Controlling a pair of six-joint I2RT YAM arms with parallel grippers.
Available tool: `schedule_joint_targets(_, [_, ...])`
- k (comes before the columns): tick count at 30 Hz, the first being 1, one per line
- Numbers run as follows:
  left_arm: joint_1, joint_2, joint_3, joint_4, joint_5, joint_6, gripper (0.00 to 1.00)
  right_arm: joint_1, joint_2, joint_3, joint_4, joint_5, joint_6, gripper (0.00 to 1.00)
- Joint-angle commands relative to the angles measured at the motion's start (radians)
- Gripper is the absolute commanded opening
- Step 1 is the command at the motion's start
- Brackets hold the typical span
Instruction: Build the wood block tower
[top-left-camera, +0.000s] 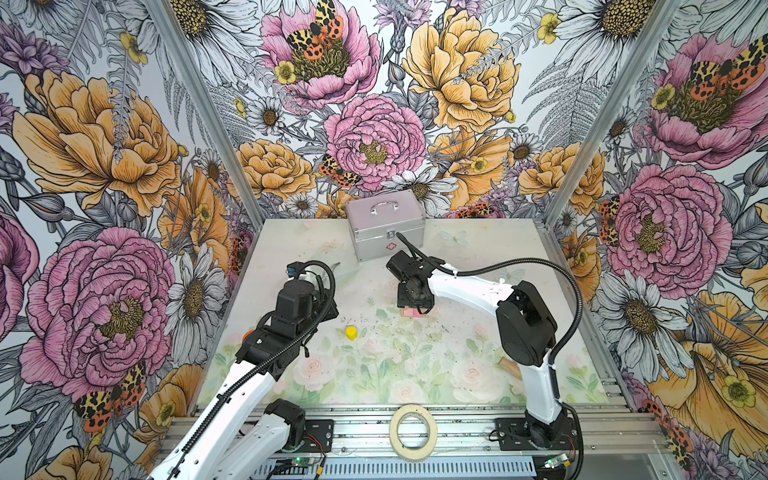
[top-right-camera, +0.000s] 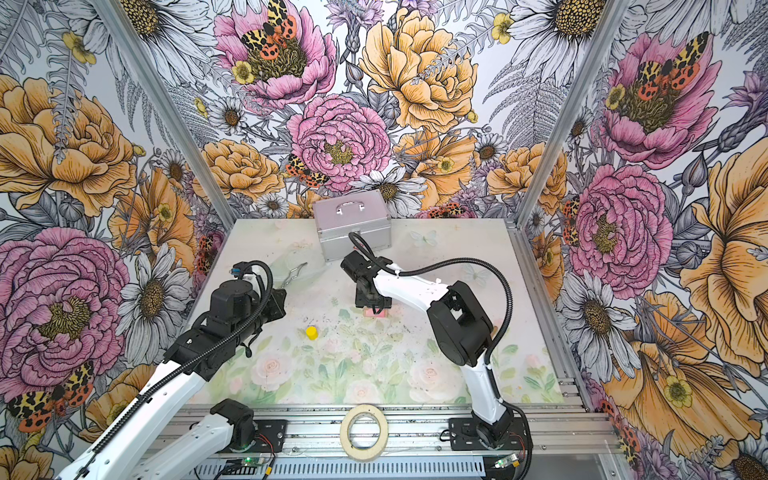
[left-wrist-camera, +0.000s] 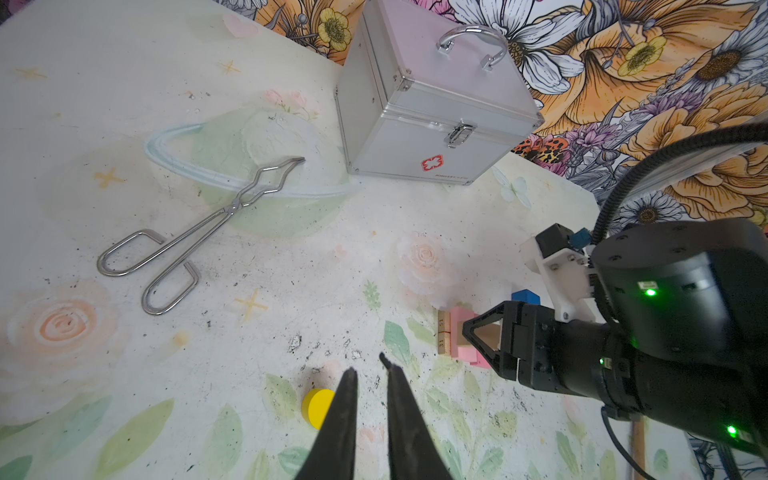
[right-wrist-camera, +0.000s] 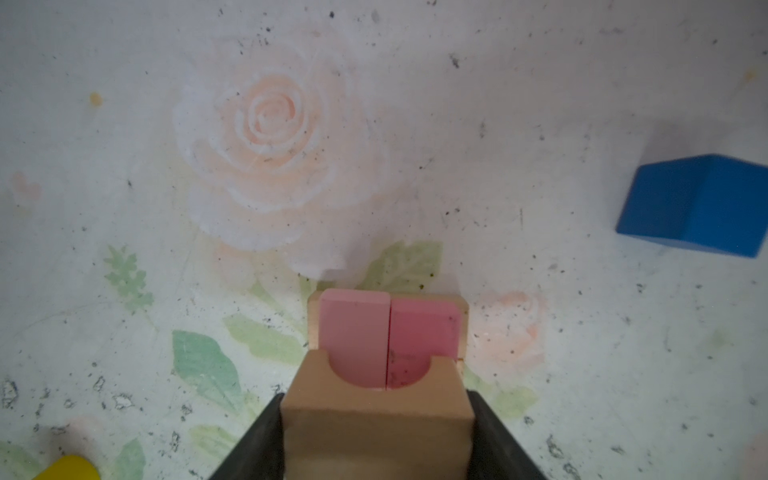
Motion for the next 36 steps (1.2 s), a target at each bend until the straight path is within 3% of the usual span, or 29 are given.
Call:
schedule_joint_targets(1, [0.013,0.002,-0.010,0.023,0.016,-0.006,0.16,-0.007,0.013,0.008,0.011,0.003,-0.015,0.05])
schedule_joint_targets(28, [0.013,0.002,-0.010,0.023,0.016,-0.006,0.17,-0.011,0.014,0.006,0.011,-0.011,-0.018,0.07])
schedule_joint_targets(32, [0.013,0.001,-0.010,0.023,0.016,-0.007,0.17,-0.010,0.013,0.005,0.011,-0.012,-0.018,0.11])
schedule_joint_targets(36, [0.013,0.002,-0.010,0.022,0.016,-0.005,0.17,-0.011,0.014,0.005,0.011,-0.014,-0.017,0.22])
